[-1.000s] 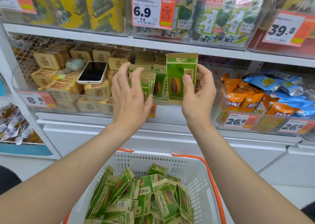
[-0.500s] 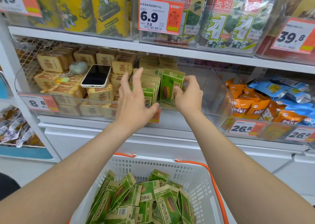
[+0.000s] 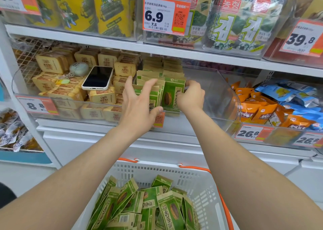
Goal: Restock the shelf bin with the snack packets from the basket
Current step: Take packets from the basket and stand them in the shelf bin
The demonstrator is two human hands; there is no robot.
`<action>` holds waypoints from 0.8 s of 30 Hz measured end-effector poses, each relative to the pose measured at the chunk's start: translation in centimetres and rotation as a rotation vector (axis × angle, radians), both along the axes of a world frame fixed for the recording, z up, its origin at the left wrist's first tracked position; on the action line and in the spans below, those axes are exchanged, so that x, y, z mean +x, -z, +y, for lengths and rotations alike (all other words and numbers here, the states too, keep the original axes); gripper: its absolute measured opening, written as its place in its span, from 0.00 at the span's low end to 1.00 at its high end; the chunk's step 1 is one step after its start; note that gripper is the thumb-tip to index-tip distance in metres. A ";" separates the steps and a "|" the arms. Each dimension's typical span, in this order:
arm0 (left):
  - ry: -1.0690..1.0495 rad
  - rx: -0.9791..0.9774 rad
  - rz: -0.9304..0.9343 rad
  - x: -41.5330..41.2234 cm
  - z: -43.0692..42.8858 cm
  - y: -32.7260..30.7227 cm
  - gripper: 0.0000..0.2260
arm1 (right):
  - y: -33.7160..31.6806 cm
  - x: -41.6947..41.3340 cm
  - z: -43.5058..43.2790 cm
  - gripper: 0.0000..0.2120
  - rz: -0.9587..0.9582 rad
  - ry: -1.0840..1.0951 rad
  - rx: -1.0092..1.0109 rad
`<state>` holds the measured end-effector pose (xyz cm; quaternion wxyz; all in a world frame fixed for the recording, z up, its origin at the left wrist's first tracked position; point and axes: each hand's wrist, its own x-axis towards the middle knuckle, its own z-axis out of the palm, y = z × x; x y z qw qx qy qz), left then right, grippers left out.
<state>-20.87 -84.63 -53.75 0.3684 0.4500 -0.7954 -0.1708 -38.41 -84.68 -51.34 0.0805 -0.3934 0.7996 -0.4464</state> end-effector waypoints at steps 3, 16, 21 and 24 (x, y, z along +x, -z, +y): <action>-0.010 0.001 -0.011 0.0 0.0 0.1 0.35 | 0.1 0.1 -0.4 0.10 0.007 -0.031 0.084; -0.082 -0.105 0.052 -0.3 0.3 0.8 0.43 | -0.5 -0.2 0.9 0.15 0.119 -0.082 0.324; -0.158 -0.723 -0.094 0.7 0.3 2.2 0.29 | 1.2 0.6 3.0 0.09 0.384 -0.114 -0.056; 0.092 -0.940 -0.135 1.2 0.2 3.6 0.08 | 3.6 1.2 5.3 0.08 0.598 -0.260 -0.386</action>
